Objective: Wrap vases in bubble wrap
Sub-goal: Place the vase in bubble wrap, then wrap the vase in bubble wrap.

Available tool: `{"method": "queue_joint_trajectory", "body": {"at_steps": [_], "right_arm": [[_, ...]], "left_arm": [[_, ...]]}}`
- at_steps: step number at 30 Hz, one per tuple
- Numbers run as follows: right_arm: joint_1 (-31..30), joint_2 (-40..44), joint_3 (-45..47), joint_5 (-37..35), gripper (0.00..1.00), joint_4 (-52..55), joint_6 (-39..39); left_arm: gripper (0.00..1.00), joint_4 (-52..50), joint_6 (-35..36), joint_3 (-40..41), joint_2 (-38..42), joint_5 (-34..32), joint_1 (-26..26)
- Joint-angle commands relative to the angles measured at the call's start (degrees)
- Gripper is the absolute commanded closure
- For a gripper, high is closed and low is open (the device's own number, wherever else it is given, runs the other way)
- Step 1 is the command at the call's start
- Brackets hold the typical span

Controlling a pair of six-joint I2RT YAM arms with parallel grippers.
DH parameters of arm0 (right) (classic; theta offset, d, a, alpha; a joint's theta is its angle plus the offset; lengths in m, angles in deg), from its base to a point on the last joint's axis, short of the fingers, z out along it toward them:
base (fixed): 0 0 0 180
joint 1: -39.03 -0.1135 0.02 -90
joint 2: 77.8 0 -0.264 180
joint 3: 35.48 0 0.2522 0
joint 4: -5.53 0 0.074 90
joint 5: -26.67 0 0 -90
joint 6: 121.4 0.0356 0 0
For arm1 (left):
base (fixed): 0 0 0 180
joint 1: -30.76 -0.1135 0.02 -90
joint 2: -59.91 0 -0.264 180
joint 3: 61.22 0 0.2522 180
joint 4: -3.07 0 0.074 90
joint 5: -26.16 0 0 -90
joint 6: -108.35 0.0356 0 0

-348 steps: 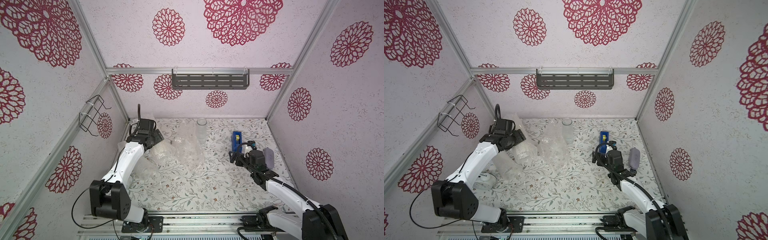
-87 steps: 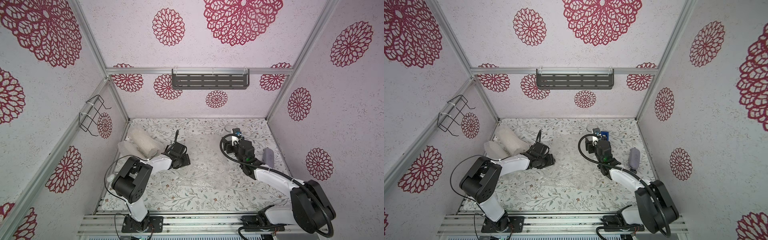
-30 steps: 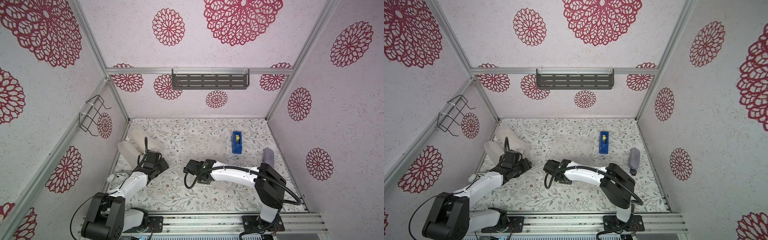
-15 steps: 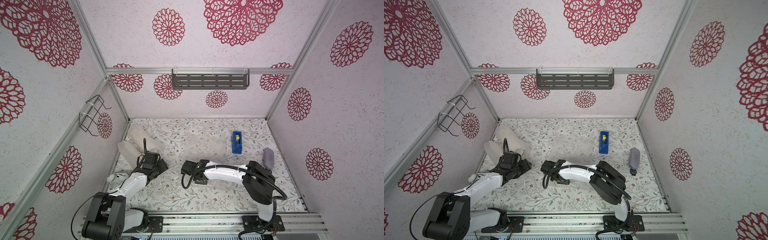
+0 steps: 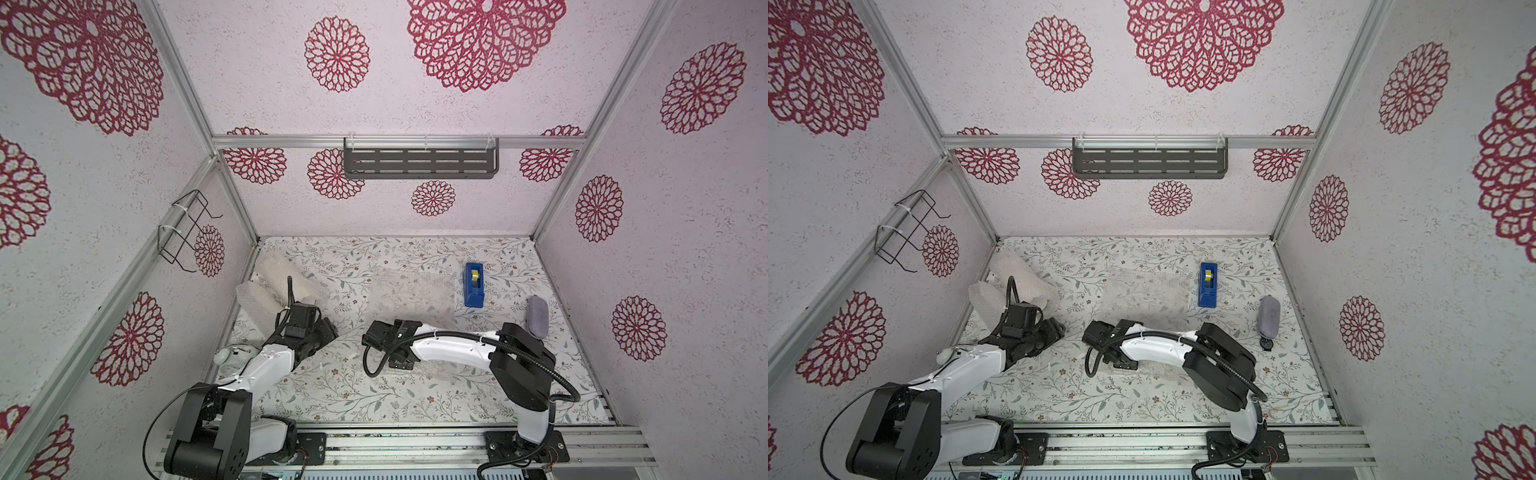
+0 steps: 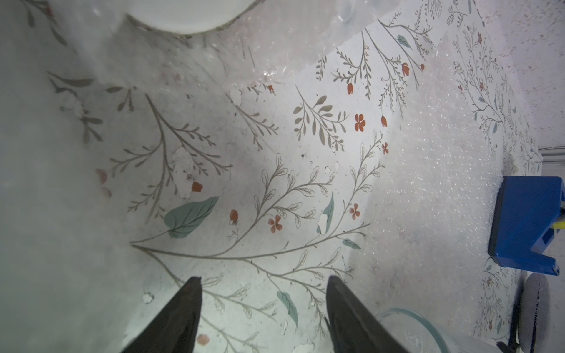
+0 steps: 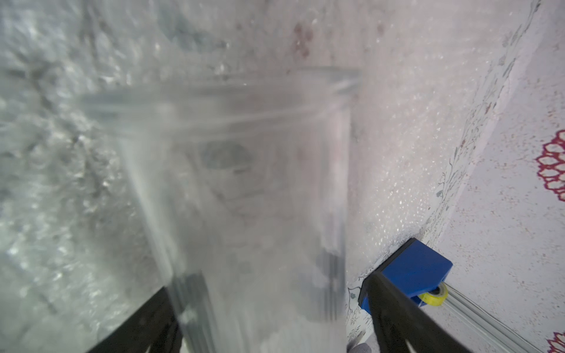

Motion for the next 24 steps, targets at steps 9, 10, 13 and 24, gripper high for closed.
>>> {"method": "queue_joint_trajectory", "body": {"at_steps": [9, 10, 13, 24], "right_arm": [[-3.00, 12.90, 4.39, 0.38, 0.11, 1.81, 3.85], [-3.79, 14.07, 4.89, 0.82, 0.12, 2.00, 4.56], [-5.42, 16.69, 6.77, 2.41, 0.18, 2.52, 6.72], [-12.26, 20.18, 15.02, 6.84, 0.37, 2.36, 16.34]], "left_arm": [[0.36, -2.17, 0.25, -5.06, 1.29, -2.43, 5.49], [0.36, -2.79, 0.08, -5.43, 1.87, -3.63, 6.77], [0.37, -2.83, -0.95, -6.08, 2.31, -3.23, 8.61], [0.42, -3.03, -2.51, -9.09, -3.05, -6.48, 18.45]]}}
